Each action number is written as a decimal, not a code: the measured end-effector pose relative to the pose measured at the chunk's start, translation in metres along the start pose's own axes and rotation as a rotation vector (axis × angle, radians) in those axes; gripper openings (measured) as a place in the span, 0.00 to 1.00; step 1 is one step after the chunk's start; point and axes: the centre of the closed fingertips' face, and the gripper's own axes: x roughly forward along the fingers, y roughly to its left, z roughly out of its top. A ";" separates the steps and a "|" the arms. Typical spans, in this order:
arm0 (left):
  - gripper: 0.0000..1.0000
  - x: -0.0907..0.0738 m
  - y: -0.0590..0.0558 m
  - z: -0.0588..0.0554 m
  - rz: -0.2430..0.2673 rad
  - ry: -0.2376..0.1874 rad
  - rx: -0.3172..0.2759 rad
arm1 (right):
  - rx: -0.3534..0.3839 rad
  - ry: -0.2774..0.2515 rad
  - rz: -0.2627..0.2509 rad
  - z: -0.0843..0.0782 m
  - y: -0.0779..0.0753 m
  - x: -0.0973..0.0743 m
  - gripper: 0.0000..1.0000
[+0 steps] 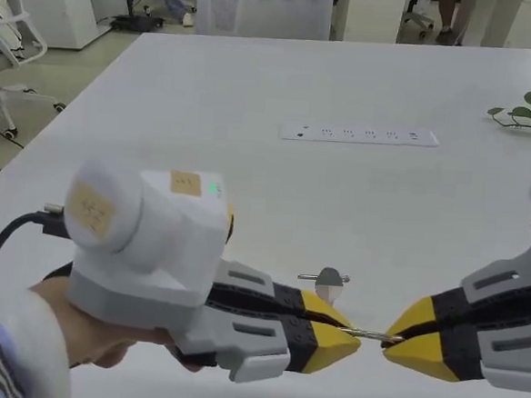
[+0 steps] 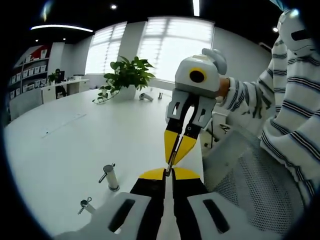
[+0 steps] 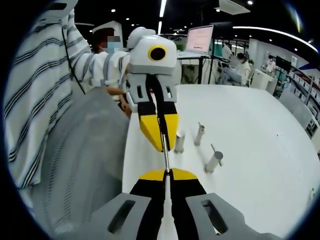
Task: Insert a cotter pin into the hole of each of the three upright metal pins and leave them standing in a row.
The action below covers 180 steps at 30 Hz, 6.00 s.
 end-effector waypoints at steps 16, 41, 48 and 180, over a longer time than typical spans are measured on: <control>0.32 -0.020 0.029 -0.011 0.138 0.015 0.025 | 0.027 0.039 -0.034 -0.009 -0.005 0.012 0.04; 0.37 -0.030 0.059 -0.078 0.185 0.185 0.020 | 0.113 0.116 -0.157 -0.017 -0.009 0.049 0.03; 0.32 -0.027 0.064 -0.089 0.197 0.199 0.008 | 0.147 0.125 -0.184 -0.013 -0.009 0.057 0.03; 0.30 -0.025 0.054 -0.100 0.212 0.165 -0.096 | 0.185 0.139 -0.243 0.004 -0.022 0.104 0.04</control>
